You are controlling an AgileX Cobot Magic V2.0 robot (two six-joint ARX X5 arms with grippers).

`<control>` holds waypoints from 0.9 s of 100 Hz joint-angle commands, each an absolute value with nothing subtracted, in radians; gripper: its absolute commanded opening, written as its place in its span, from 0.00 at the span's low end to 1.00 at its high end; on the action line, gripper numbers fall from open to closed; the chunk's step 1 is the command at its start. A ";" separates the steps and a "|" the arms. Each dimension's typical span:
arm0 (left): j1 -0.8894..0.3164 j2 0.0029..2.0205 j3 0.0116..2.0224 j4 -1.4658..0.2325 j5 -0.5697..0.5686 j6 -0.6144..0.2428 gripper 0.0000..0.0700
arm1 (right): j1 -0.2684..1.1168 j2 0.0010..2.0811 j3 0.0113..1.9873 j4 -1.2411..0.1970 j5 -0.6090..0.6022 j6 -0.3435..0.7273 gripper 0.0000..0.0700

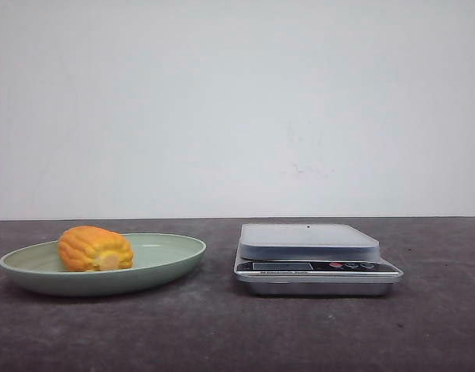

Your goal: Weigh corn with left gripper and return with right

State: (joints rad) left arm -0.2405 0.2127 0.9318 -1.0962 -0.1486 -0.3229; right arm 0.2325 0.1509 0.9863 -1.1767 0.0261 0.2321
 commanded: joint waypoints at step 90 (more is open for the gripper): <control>-0.240 0.210 0.940 -0.949 -0.140 -0.299 0.01 | 0.233 0.148 0.946 -1.085 0.027 0.254 0.02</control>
State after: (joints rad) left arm -0.2405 0.2127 0.9318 -0.9600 -0.1394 -0.3065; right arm 0.2325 0.1509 0.9352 -1.0954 0.0265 0.2413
